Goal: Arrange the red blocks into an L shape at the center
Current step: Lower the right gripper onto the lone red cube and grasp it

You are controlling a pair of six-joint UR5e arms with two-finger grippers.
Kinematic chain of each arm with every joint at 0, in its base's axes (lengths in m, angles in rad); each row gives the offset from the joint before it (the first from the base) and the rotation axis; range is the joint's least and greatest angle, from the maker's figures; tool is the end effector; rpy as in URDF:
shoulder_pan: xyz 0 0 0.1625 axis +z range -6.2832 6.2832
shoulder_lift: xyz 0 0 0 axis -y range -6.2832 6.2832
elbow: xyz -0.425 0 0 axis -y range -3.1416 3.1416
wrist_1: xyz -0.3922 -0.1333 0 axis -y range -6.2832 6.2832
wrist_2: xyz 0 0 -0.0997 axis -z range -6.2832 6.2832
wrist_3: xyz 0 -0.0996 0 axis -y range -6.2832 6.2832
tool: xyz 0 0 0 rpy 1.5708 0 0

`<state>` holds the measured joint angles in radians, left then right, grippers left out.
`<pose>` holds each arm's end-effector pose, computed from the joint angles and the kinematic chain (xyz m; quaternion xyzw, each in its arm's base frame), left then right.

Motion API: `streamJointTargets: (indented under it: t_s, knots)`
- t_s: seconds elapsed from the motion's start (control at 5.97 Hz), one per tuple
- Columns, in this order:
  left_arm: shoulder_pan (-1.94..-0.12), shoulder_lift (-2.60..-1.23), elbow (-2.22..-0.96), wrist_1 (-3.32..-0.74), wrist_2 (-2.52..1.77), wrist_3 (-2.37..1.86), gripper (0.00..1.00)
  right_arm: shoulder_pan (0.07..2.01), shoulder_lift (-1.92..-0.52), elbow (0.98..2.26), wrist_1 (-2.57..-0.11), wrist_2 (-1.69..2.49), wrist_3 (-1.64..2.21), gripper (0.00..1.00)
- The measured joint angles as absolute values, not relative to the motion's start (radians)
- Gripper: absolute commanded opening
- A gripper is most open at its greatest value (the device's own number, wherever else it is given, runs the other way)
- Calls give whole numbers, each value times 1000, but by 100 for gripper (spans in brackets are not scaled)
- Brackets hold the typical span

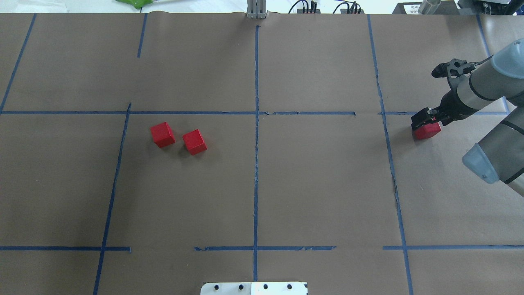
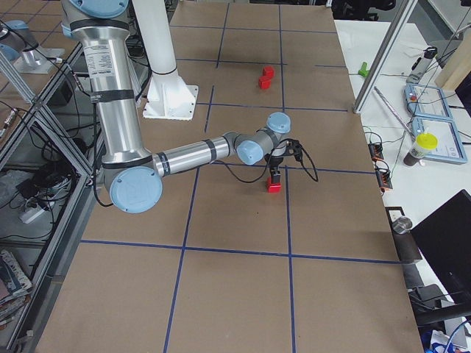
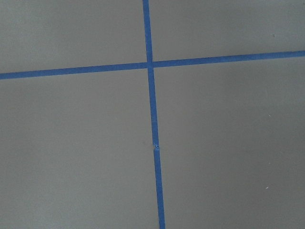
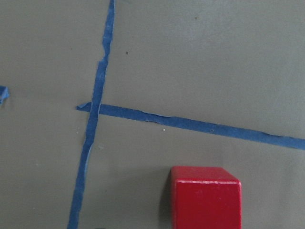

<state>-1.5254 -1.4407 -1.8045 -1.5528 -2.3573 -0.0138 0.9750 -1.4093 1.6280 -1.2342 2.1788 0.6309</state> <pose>-0.0427 -0.4427 0.6049 0.0282 0.3838 0.0310 0.9224 -0.2617 -0.5221 0.5138 0.0482 -0.3859 -0.0659 0.9189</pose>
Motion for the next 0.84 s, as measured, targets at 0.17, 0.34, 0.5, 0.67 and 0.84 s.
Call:
streamJointTargets:
  t_s: [0.17,0.34,0.5,0.67,0.84]
  knots:
    - [-1525,-1442,-1805,-1554,-2358,-14,100,974,-1408,1610,-1229,2170,628,97]
    - [-1525,-1443,-1805,-1554,-2357,-15,100,972,-1403,1588,-1227,2161,627,97]
    - [-1525,-1443,-1805,-1554,-2357,-15,100,970,-1400,1574,-1226,2157,626,97]
    - [-1525,-1443,-1804,-1554,-2357,-15,100,963,-1395,1561,-1226,2151,626,87]
    - [-1525,-1443,-1803,-1554,-2357,-14,100,955,-1387,1546,-1226,2144,626,36]
